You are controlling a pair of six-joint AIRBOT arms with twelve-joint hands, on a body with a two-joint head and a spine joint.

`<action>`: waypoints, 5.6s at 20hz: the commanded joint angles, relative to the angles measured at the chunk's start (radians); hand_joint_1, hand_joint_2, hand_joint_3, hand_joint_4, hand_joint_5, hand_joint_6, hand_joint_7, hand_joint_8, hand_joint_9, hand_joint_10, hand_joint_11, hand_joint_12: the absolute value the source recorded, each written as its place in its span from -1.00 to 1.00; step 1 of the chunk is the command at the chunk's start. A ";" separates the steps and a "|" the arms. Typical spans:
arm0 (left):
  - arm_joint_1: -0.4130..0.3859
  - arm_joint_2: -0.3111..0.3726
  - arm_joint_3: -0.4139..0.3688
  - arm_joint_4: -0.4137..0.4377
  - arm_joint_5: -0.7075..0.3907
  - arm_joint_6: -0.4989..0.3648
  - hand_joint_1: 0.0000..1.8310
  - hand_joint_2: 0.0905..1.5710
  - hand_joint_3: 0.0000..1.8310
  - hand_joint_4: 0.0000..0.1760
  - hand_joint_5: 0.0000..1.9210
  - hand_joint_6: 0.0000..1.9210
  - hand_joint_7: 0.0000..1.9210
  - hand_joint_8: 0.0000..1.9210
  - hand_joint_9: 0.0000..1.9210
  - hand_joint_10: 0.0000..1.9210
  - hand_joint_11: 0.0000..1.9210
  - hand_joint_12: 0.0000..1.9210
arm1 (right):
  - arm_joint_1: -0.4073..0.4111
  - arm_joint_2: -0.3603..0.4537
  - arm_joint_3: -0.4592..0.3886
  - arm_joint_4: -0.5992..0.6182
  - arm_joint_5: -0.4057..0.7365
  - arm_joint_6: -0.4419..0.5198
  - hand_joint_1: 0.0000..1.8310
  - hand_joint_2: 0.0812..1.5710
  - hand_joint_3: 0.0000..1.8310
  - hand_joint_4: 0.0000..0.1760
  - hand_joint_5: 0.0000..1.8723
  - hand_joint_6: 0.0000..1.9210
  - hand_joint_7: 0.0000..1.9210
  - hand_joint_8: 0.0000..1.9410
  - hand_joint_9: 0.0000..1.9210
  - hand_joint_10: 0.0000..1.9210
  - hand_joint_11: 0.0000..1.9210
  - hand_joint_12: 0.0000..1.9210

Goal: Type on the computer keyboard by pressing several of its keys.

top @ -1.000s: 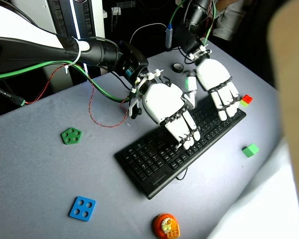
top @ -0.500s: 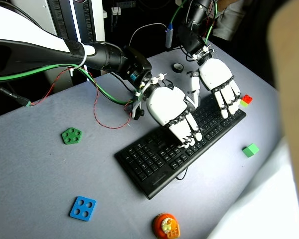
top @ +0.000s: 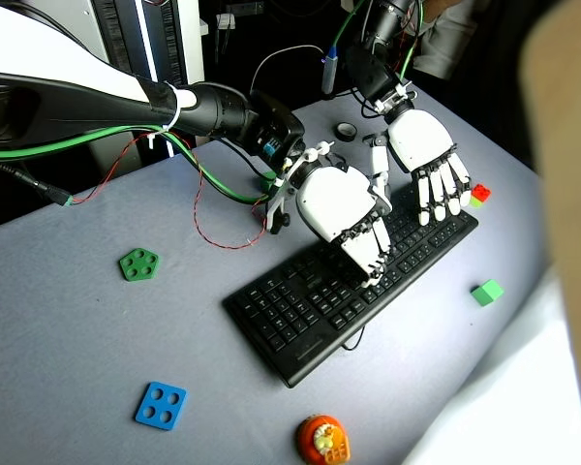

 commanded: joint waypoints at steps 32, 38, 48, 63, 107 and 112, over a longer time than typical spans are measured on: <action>0.029 -0.035 0.012 0.188 -0.357 -0.118 -0.86 0.70 -1.00 -0.89 -0.54 -1.00 -0.37 -1.00 -0.30 -0.91 -0.94 0.48 | 0.046 0.084 -0.120 -0.089 0.060 0.012 -0.99 0.56 -1.00 -1.00 -0.31 -0.52 -0.05 -0.72 -0.33 0.21 -0.69 0.95; 0.065 -0.079 0.004 0.259 -0.373 -0.121 -0.84 0.70 -1.00 -0.98 -0.51 -0.99 -0.36 -0.99 -0.28 -0.90 -0.93 0.48 | 0.050 0.249 -0.256 -0.109 0.050 0.012 -1.00 0.56 -1.00 -1.00 -0.36 -0.52 -0.09 -0.73 -0.36 0.22 -0.75 0.97; 0.079 -0.151 0.058 0.262 -0.369 -0.109 -0.87 0.69 -1.00 -0.82 -0.56 -1.00 -0.42 -1.00 -0.35 -0.94 -0.98 0.45 | -0.008 0.480 -0.457 -0.108 0.065 0.043 -0.99 0.57 -1.00 -1.00 -0.36 -0.47 -0.10 -0.71 -0.37 0.22 -0.71 0.97; 0.062 -0.172 0.140 0.256 -0.335 -0.120 0.03 0.28 -1.00 0.05 -0.82 -1.00 -0.81 -1.00 -0.69 -1.00 -1.00 0.10 | -0.008 0.499 -0.489 -0.108 0.068 0.065 -0.98 0.58 -1.00 -1.00 -0.35 -0.48 -0.11 -0.70 -0.40 0.22 -0.75 0.99; -0.095 0.172 -0.024 0.267 -0.176 -0.159 -0.65 0.94 -1.00 -1.00 0.15 1.00 0.30 0.98 0.32 1.00 0.30 1.00 | -0.030 0.502 -0.510 -0.114 0.051 0.055 -0.52 0.94 -0.95 1.00 0.33 1.00 0.42 1.00 0.50 1.00 0.50 1.00; -0.100 0.173 -0.024 0.267 -0.177 -0.159 -0.64 0.94 -1.00 -1.00 0.12 1.00 0.29 0.97 0.30 1.00 0.27 1.00 | -0.040 0.524 -0.512 -0.114 0.048 0.053 -0.51 0.93 -0.96 1.00 0.31 1.00 0.43 1.00 0.50 1.00 0.50 1.00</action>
